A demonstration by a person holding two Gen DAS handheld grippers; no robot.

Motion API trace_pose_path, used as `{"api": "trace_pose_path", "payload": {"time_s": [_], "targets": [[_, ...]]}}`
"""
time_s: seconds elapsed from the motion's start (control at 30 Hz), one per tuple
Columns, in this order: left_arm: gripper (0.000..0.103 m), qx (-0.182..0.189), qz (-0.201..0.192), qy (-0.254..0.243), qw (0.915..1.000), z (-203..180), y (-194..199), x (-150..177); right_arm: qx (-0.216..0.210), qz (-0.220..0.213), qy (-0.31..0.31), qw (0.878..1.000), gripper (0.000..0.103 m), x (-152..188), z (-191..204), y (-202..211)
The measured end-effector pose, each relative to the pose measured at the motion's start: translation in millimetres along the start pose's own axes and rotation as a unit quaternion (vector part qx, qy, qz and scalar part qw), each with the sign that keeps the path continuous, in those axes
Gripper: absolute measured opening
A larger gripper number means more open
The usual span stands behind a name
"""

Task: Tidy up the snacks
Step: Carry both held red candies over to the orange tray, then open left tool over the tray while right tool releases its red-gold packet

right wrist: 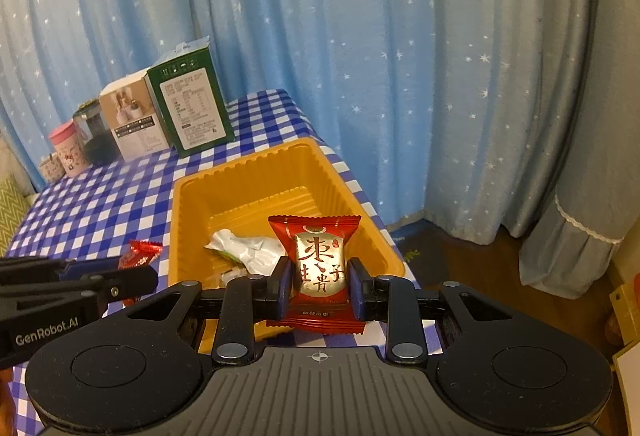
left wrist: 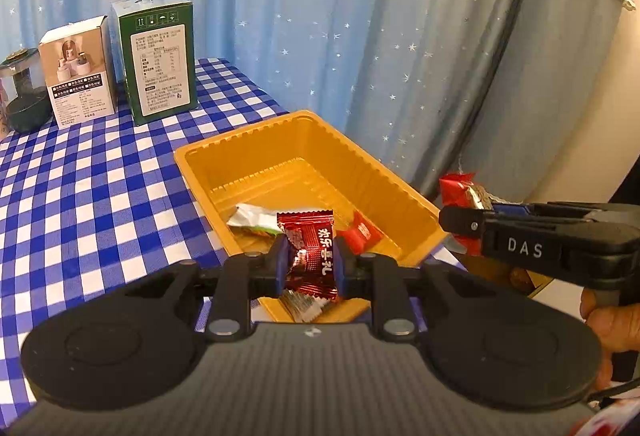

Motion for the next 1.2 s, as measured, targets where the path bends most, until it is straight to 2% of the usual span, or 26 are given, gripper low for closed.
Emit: {"api": "trace_pose_path", "payload": {"time_s": [0.3, 0.57, 0.77, 1.13, 1.17, 1.2], "targets": [[0.020, -0.008, 0.003, 0.007, 0.9999, 22, -32, -15, -0.008, 0.013, 0.027, 1.000, 0.030, -18, 12, -38], [0.020, -0.001, 0.004, 0.021, 0.9998, 41, -60, -33, -0.034, 0.030, 0.055, 0.997, 0.030, -39, 25, -78], [0.020, -0.002, 0.007, 0.027, 0.9996, 52, -81, -43, -0.032, 0.038, 0.071, 0.996, 0.030, -51, 28, -105], [0.021, 0.009, 0.010, 0.040, 0.9991, 60, -111, -56, -0.025, 0.048, 0.061, 0.997, 0.030, -59, 22, -133], [0.023, 0.010, 0.010, 0.042, 0.9990, 61, -112, -56, -0.024, 0.048, 0.061, 0.997, 0.030, -59, 21, -134], [0.030, 0.011, 0.010, 0.045, 0.9989, 62, -114, -57, -0.024, 0.048, 0.060, 0.997, 0.030, -59, 21, -134]]}}
Point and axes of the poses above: each gripper's, at about its wrist camera, not at the fingertips, and y roughly against the way its jaws point, z to its left, x to its underside, the point moved 9 cm from there along -y, roughly the way its jaws point, and after that the axes turned 12 degrees about -y, right-handed, at the moved point
